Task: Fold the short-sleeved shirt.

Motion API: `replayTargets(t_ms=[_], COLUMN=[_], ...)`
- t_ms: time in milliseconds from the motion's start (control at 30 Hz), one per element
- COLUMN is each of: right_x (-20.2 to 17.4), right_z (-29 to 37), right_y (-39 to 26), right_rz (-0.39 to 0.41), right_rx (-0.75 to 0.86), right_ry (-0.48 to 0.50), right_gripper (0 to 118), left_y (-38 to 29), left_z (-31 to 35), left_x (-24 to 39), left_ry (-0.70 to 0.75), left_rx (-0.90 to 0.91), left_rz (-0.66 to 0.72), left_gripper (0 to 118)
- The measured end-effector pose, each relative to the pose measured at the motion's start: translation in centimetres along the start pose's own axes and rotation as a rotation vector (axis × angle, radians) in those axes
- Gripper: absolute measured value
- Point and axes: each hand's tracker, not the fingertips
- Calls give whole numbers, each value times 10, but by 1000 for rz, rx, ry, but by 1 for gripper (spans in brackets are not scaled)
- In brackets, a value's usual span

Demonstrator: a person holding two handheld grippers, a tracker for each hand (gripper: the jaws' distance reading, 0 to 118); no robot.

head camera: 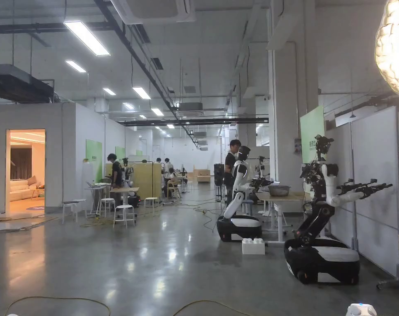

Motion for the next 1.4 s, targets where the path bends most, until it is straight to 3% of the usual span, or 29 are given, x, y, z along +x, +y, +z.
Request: replayTargets(t_ms=[33,100,133,200,233,1400], right_x=[-1,-8,-10,-12,-12,5], right_z=[1,2,1,0,0,-1], right_y=[0,3,4,4,4,4], right_rz=[-5,1,10,29,31,-59], right_rx=[6,16,20,25,27,5], right_ry=[10,6,0,-6,-3,-17], right_gripper=[73,76,83,112,118,118], left_y=[1,2,2,3,4,3], left_z=[1,2,2,3,3,9], left_x=[0,-1,-1,-2,-3,4], left_ry=[3,5,10,26,25,-16], left_rx=[3,16,22,35,39,28], left_rz=[4,11,13,18,19,5], left_gripper=[99,103,105,109,111,111])
